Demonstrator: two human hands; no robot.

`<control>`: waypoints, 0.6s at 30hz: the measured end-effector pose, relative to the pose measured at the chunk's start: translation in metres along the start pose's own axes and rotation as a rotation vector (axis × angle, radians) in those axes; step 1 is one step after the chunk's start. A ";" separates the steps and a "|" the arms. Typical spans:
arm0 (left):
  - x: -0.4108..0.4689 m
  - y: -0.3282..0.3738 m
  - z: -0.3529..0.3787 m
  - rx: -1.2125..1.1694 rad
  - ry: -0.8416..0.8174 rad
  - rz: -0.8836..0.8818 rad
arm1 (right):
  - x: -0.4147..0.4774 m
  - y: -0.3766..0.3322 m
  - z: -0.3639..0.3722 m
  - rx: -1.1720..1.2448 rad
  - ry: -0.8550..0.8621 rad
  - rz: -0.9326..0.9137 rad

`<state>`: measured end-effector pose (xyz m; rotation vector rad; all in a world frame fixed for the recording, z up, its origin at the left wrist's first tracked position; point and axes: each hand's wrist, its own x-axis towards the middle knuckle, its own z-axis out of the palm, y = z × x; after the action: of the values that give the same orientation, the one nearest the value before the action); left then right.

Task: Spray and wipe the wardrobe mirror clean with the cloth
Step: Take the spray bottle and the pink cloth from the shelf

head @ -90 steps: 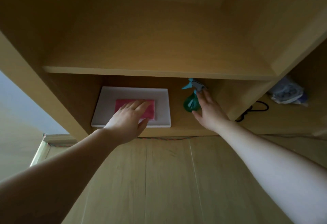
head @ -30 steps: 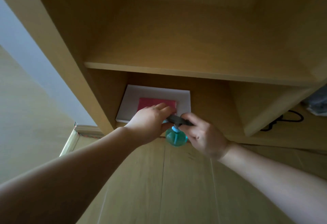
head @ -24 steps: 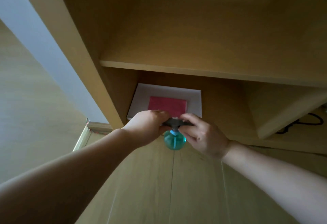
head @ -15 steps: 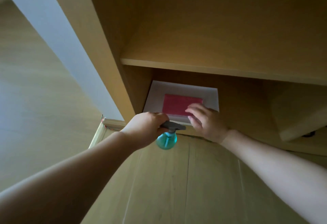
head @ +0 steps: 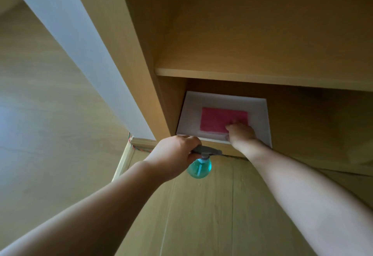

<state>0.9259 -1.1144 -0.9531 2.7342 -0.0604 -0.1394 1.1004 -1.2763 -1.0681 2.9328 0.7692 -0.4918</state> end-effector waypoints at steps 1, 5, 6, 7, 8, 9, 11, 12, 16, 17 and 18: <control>0.000 0.000 0.000 -0.004 0.003 0.001 | 0.001 0.000 0.001 -0.015 0.020 -0.007; -0.001 0.000 -0.001 -0.008 -0.004 0.013 | -0.001 0.005 0.004 -0.083 0.097 -0.060; -0.002 0.001 -0.001 -0.006 -0.009 0.014 | -0.002 0.006 0.005 -0.084 0.107 -0.071; -0.001 0.002 -0.001 -0.004 -0.012 0.014 | -0.003 0.007 0.005 -0.075 0.115 -0.071; -0.001 0.003 -0.002 -0.002 -0.014 0.014 | -0.004 0.009 0.005 -0.059 0.119 -0.064; -0.001 0.004 -0.003 -0.002 -0.014 0.015 | -0.005 0.011 0.004 -0.034 0.124 -0.054; 0.000 0.006 -0.002 -0.002 -0.012 0.021 | -0.008 0.014 0.002 0.032 0.152 -0.036; 0.000 0.007 -0.002 0.001 -0.011 0.025 | -0.009 0.015 0.000 0.074 0.173 -0.034; 0.005 0.011 -0.001 -0.004 -0.002 0.088 | -0.026 0.017 -0.011 0.400 0.329 -0.073; 0.006 0.012 -0.001 0.007 0.000 0.111 | -0.032 0.017 -0.014 0.489 0.367 -0.090; 0.007 0.015 -0.001 0.026 0.000 0.125 | -0.039 0.017 -0.018 0.555 0.401 -0.115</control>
<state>0.9329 -1.1280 -0.9475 2.7465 -0.2347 -0.1036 1.0820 -1.3066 -1.0392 3.5856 0.9801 -0.1291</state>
